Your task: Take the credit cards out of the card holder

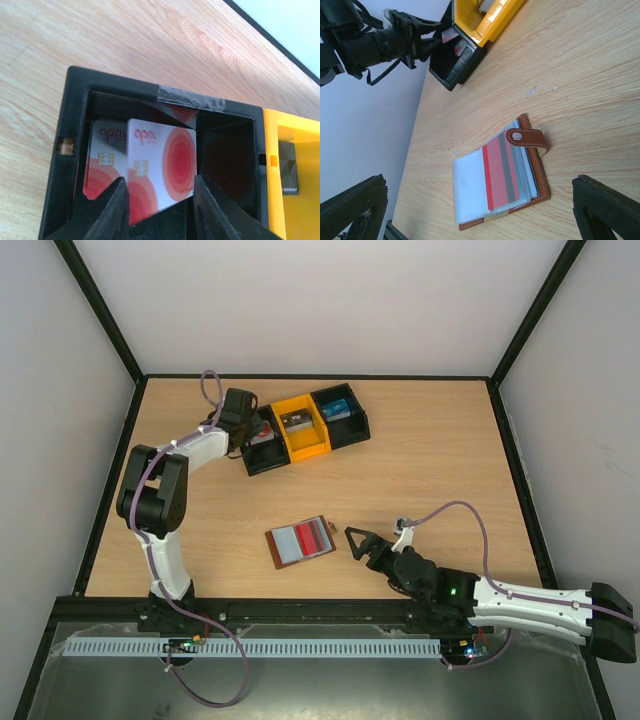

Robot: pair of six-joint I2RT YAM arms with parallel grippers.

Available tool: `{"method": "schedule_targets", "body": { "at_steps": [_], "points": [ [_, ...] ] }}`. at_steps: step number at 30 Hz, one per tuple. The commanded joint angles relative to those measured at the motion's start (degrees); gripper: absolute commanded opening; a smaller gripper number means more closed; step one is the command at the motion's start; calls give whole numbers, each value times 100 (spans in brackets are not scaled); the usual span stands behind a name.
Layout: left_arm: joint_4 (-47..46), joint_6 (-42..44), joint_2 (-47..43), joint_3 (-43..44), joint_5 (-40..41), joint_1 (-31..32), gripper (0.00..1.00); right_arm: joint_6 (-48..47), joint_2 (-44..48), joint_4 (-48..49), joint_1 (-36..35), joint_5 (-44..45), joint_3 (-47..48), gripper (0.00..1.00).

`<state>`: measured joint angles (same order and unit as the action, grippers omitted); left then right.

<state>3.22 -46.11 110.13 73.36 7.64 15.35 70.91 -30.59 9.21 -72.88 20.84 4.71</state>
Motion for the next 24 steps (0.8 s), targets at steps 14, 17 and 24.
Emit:
{"method": "schedule_targets", "body": {
  "at_steps": [14, 17, 24],
  "points": [
    [1664, 699, -707, 802, -428, 17, 76, -513, 76, -627, -33, 447, 487, 98],
    [1764, 1006, -1122, 554, -596, 127, 94, -601, -167, -980, -33, 541, 816, 98],
    [1345, 1249, -2526, -821, -1863, 223, 95, -782, -799, -1028, -33, 454, 1175, 98]
  ]
}}
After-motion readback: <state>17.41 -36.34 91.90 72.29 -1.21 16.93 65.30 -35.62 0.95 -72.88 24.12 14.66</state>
